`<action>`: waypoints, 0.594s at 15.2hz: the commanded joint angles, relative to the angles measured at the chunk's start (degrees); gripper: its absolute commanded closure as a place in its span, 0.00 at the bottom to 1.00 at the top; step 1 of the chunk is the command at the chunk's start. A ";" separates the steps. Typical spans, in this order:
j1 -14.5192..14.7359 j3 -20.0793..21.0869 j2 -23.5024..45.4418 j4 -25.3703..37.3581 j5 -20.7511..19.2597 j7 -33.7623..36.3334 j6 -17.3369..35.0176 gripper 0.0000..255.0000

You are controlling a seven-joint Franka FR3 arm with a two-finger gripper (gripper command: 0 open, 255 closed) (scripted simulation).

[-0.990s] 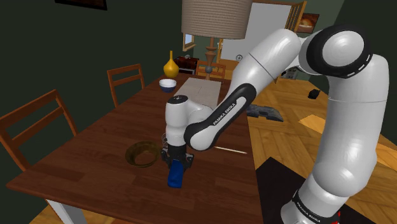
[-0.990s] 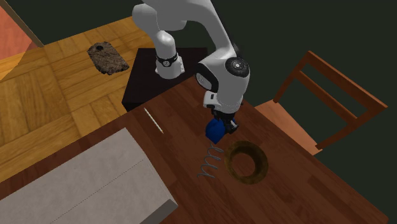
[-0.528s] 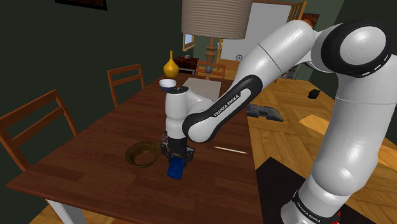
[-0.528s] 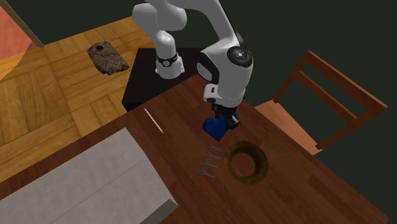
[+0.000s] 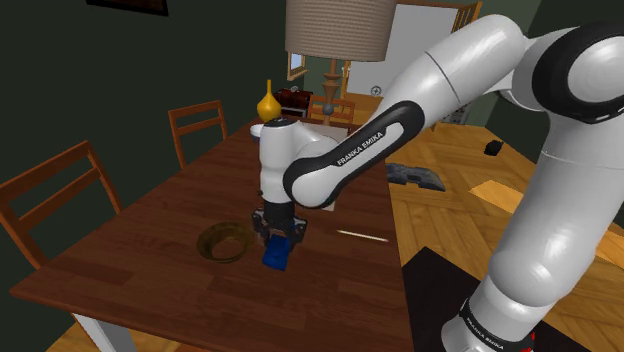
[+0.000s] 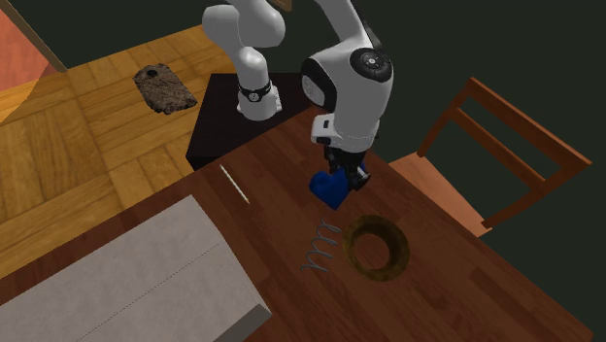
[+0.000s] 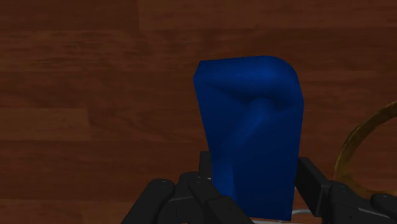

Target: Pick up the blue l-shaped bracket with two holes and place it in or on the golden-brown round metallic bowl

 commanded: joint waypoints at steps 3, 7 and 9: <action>-0.53 0.67 -2.57 1.01 2.58 -1.74 -2.85 1.00; -0.89 0.97 -4.79 2.08 4.66 -3.23 -5.50 1.00; 0.10 0.42 0.93 7.43 0.01 -0.31 -6.77 1.00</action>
